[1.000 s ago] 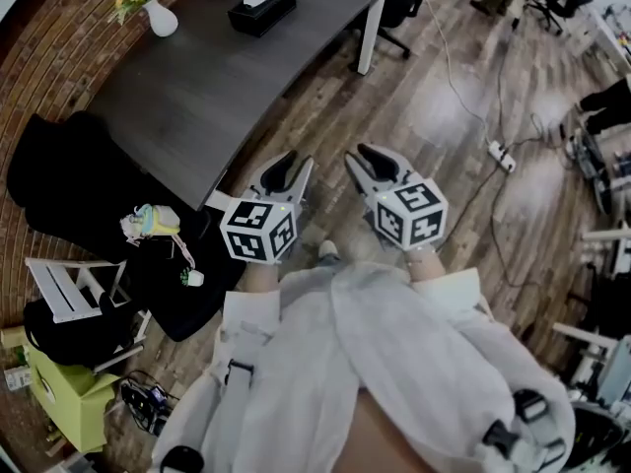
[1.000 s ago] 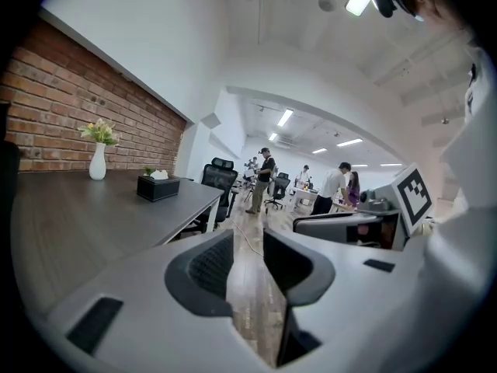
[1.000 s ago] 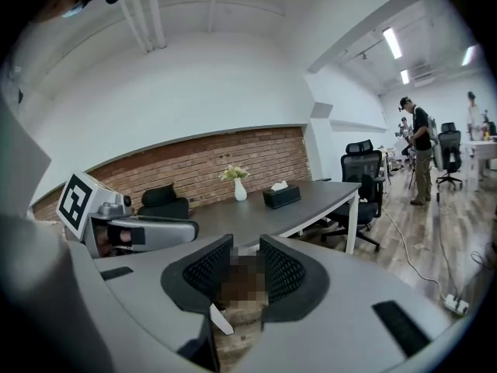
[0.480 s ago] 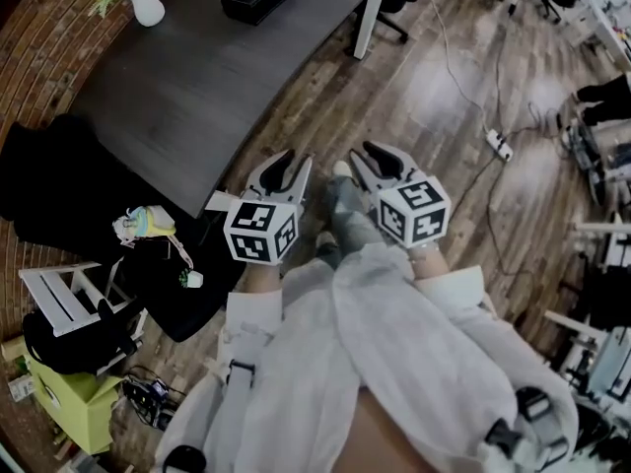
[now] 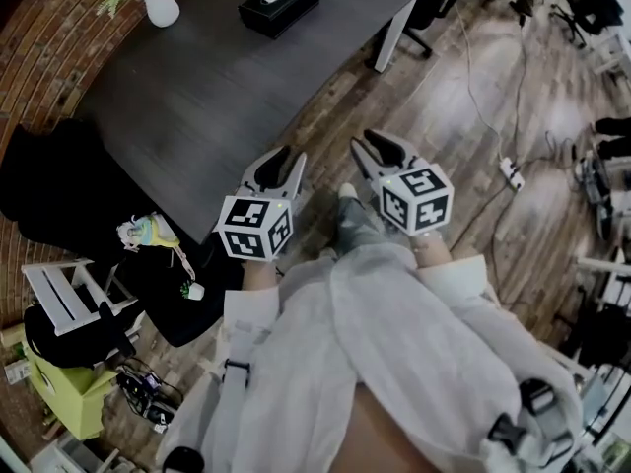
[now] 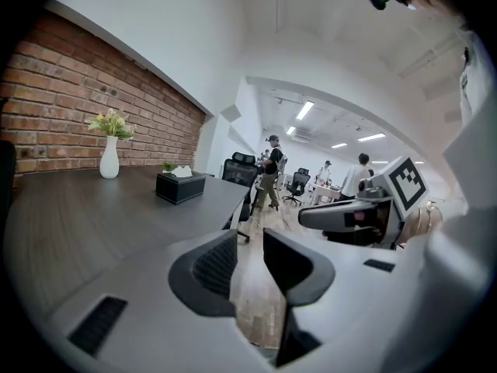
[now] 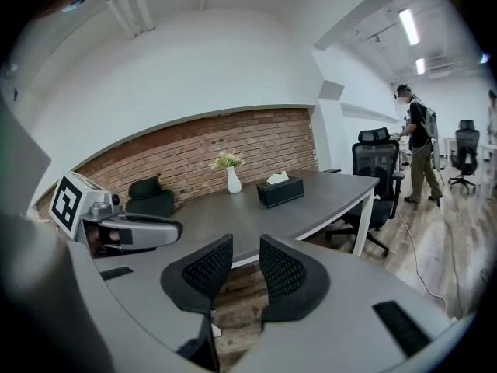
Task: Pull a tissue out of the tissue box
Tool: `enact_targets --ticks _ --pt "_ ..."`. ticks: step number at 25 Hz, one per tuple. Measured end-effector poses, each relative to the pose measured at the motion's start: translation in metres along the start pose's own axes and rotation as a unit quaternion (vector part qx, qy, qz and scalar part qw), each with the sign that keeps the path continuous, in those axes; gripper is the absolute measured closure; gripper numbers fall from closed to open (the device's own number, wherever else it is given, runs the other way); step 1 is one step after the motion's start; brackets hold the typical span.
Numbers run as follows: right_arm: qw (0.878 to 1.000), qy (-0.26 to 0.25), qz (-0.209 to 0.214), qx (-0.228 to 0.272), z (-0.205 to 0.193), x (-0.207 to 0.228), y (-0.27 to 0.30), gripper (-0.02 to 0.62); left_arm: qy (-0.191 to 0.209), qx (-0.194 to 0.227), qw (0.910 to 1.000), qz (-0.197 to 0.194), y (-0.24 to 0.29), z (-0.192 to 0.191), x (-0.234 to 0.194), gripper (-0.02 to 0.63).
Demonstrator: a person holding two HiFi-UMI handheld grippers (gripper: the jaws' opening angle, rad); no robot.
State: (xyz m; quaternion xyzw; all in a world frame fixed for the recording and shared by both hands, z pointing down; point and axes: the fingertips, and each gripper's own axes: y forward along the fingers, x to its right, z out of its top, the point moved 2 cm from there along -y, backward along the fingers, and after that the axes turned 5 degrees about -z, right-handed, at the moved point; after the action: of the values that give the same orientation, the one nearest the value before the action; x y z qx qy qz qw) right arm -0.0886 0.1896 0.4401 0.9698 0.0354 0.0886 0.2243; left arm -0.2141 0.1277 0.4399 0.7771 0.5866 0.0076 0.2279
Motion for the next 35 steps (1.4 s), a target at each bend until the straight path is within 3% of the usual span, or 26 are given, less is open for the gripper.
enact_targets --ticks 14,23,30,35 --pt "0.999 -0.03 0.026 0.032 0.113 0.124 0.103 0.508 0.014 0.039 0.9984 0.039 0.138 0.112 -0.067 0.505" --pt "0.998 -0.02 0.051 0.016 0.116 0.152 0.126 0.508 0.005 0.013 0.9986 0.051 0.181 0.125 -0.075 0.505" --pt "0.999 0.002 0.037 0.022 0.118 0.171 0.137 0.508 0.002 0.0 0.9993 0.037 0.206 0.126 -0.084 0.505" --pt "0.999 -0.011 0.049 0.008 0.117 0.168 0.151 0.508 -0.003 -0.006 0.9997 0.023 0.23 0.129 -0.091 0.506"
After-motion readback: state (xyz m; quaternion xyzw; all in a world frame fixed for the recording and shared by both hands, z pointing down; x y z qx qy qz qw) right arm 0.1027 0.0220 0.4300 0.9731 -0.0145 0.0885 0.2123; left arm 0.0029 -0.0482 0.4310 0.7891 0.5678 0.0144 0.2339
